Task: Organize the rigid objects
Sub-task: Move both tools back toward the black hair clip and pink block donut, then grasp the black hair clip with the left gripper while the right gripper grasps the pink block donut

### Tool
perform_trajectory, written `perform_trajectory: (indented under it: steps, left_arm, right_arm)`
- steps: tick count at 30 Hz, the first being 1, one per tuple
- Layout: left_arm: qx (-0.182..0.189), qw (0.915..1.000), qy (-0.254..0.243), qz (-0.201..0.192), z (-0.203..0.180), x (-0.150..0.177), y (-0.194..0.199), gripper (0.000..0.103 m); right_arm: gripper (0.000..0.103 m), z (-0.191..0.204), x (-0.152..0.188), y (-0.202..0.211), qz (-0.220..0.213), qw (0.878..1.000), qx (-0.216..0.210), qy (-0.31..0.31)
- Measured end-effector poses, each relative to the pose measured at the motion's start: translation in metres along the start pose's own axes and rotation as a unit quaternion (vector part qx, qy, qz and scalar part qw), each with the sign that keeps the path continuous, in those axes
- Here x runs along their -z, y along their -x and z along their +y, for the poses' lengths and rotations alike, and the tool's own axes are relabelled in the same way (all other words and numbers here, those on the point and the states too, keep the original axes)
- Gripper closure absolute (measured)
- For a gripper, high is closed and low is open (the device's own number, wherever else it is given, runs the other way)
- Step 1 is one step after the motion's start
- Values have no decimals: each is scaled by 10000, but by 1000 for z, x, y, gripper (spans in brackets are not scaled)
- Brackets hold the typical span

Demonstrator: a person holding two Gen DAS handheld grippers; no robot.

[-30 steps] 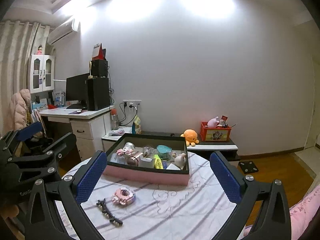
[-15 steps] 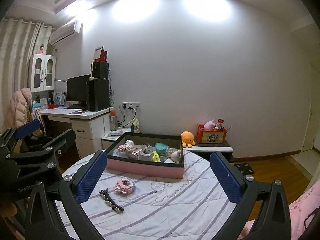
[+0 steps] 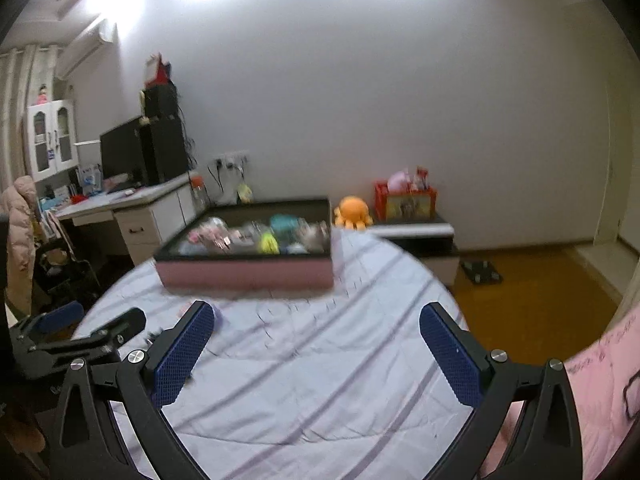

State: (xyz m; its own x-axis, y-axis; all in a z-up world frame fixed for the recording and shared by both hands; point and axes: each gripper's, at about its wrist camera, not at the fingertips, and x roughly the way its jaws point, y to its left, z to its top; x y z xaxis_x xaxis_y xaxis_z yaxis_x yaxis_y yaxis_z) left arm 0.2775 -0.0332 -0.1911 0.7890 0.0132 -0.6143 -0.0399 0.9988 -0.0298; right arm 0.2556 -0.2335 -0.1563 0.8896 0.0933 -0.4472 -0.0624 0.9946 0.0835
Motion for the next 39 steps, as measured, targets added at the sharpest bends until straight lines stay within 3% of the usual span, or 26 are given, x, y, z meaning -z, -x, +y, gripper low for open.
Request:
perform_trajectory:
  steps: [6, 10, 22, 29, 31, 34, 36, 39]
  left_arm:
    - [-152, 9965, -69, 816, -15, 10, -48, 0]
    - [-171, 9915, 48, 1288, -4, 18, -69, 0]
    - [-552, 9907, 166, 1233, 65, 19, -53, 0]
    - [-221, 9929, 54, 1166, 69, 9, -65, 0]
    - [-252, 9917, -117, 1256, 65, 7, -74, 9]
    - [26, 9928, -443, 1117, 56, 4, -74, 39]
    - [236, 9928, -561, 1029, 53, 3, -73, 77]
    - [435, 9928, -553, 974, 57, 3, -71, 85]
  right_arm:
    - [0, -18, 14, -34, 458, 9989, 0, -133]
    - [0, -22, 17, -50, 690, 9975, -46, -153]
    - [0, 8, 18, -73, 1002, 9946, -264, 72]
    - [0, 34, 19, -86, 1166, 9924, -347, 211]
    - [0, 39, 20, -89, 1223, 9916, -316, 291]
    - [0, 44, 21, -95, 1303, 9905, -256, 369]
    - [0, 45, 21, -97, 1331, 9901, -224, 383]
    - [0, 49, 19, -103, 1377, 9893, -211, 436]
